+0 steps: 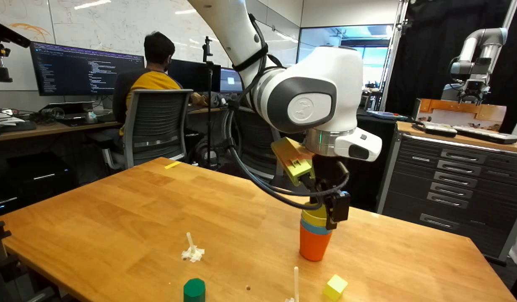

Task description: Take the yellow cup and put it inside the blue cup, then place both inside the orange cup

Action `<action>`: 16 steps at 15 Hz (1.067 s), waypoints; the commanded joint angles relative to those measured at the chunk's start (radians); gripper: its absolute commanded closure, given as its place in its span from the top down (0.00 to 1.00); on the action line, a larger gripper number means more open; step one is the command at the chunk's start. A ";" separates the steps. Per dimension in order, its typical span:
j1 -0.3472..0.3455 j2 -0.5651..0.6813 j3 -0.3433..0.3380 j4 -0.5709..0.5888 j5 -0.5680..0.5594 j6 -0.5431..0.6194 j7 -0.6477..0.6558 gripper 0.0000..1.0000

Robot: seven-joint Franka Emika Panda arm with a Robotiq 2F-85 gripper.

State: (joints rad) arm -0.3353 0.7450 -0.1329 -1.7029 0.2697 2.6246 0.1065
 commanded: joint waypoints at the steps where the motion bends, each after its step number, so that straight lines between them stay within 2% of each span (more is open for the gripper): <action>1: 0.016 -0.089 0.003 -0.058 -0.002 0.032 -0.001 0.91; 4: 0.000 -0.169 0.044 -0.104 0.005 -0.013 -0.072 0.92; 6: -0.035 -0.233 0.104 -0.148 0.028 -0.082 -0.187 0.96; 9: -0.041 -0.351 0.144 -0.263 0.052 -0.153 -0.319 1.00; 11: -0.036 -0.438 0.152 -0.347 0.066 -0.211 -0.409 1.00; 16: 0.012 -0.662 0.123 -0.593 0.054 -0.358 -0.616 1.00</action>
State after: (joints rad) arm -0.3450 0.2549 0.0046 -2.1128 0.3065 2.3320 -0.3790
